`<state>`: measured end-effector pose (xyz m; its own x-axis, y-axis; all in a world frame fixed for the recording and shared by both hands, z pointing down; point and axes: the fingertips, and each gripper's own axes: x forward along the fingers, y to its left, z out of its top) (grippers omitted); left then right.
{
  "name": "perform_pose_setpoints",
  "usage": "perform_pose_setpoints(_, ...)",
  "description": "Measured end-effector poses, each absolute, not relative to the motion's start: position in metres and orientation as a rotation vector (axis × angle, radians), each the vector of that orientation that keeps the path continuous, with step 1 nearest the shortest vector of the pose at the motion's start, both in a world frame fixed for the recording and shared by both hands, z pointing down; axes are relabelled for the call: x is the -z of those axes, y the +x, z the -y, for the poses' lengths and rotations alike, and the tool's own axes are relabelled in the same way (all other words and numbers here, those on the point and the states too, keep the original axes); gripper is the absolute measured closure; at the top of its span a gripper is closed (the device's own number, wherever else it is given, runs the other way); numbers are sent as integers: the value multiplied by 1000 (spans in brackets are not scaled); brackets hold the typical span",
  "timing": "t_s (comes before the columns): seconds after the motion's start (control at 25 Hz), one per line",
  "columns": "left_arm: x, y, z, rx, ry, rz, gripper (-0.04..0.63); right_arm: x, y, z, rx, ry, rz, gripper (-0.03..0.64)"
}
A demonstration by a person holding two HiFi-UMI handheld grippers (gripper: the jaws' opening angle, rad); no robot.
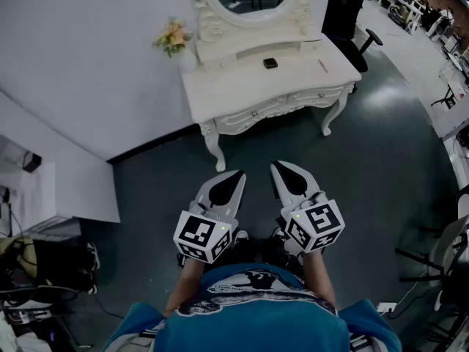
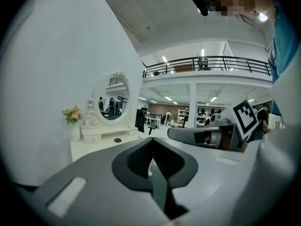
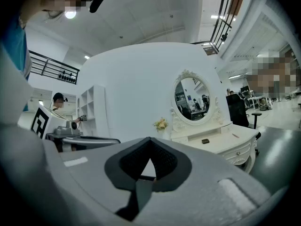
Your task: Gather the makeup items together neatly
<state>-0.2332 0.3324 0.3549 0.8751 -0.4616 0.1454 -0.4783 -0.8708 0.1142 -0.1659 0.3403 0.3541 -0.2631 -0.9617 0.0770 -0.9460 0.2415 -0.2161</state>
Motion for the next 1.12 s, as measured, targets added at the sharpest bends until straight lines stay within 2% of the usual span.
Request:
perform_pose_setpoints(0.52, -358, -248, -328, -170, 2906, 704, 577, -358, -181, -334, 332, -1878, -2397, 614)
perform_pose_setpoints(1.12, -367, -197, -334, -212, 2906, 727, 577, -362, -129, -338, 328, -1838, -2389, 614)
